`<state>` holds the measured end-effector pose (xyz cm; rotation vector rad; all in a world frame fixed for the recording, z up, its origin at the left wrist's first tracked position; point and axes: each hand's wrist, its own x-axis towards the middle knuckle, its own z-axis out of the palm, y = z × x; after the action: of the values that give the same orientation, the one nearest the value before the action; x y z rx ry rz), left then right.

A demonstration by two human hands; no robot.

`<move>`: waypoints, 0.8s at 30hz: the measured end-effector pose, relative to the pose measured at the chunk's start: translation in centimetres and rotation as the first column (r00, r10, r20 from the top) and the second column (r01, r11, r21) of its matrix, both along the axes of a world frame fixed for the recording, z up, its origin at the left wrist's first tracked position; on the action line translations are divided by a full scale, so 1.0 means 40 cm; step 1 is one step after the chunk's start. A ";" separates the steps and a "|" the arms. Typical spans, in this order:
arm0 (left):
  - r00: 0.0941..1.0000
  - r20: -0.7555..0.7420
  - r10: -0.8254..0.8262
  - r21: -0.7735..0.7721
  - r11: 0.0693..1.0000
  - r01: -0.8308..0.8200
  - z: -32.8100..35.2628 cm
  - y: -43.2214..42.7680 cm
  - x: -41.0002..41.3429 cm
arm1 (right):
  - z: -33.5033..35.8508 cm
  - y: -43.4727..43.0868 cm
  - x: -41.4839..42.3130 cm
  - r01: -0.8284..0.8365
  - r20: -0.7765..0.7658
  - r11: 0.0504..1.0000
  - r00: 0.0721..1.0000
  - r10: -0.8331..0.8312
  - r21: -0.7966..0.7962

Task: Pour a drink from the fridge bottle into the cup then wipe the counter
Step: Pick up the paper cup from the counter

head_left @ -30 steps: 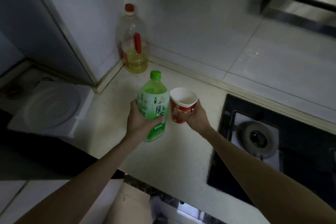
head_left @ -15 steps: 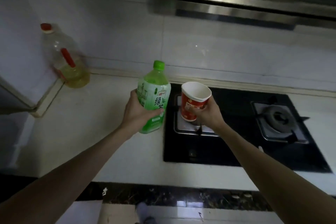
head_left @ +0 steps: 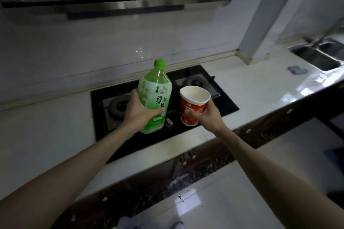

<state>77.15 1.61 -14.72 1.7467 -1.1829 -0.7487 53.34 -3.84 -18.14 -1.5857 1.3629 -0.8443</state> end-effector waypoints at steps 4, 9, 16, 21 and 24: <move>0.989 0.018 -0.149 0.008 0.989 0.149 0.004 -0.040 -0.164 | 0.002 0.035 -0.177 0.159 -0.009 0.987 0.987 -0.159 -0.005; 0.942 0.032 -0.334 0.017 0.942 0.334 0.017 -0.081 -0.348 | 0.001 0.096 -0.348 0.335 0.004 0.942 0.942 -0.335 0.013; 0.839 0.016 -0.544 0.025 0.839 0.543 -0.008 -0.123 -0.558 | -0.018 0.166 -0.516 0.522 -0.007 0.851 0.852 -0.523 0.053; 0.751 0.018 -0.660 0.053 0.751 0.658 -0.036 -0.187 -0.669 | -0.012 0.188 -0.601 0.641 -0.046 0.766 0.767 -0.640 0.042; 0.708 0.010 -0.706 0.054 0.708 0.704 -0.038 -0.230 -0.729 | -0.008 0.191 -0.646 0.688 -0.051 0.725 0.726 -0.686 0.042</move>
<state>48.00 -7.60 -16.25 1.3020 -1.9096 -1.2027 27.50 3.81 -18.44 -1.0196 2.0307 -1.1961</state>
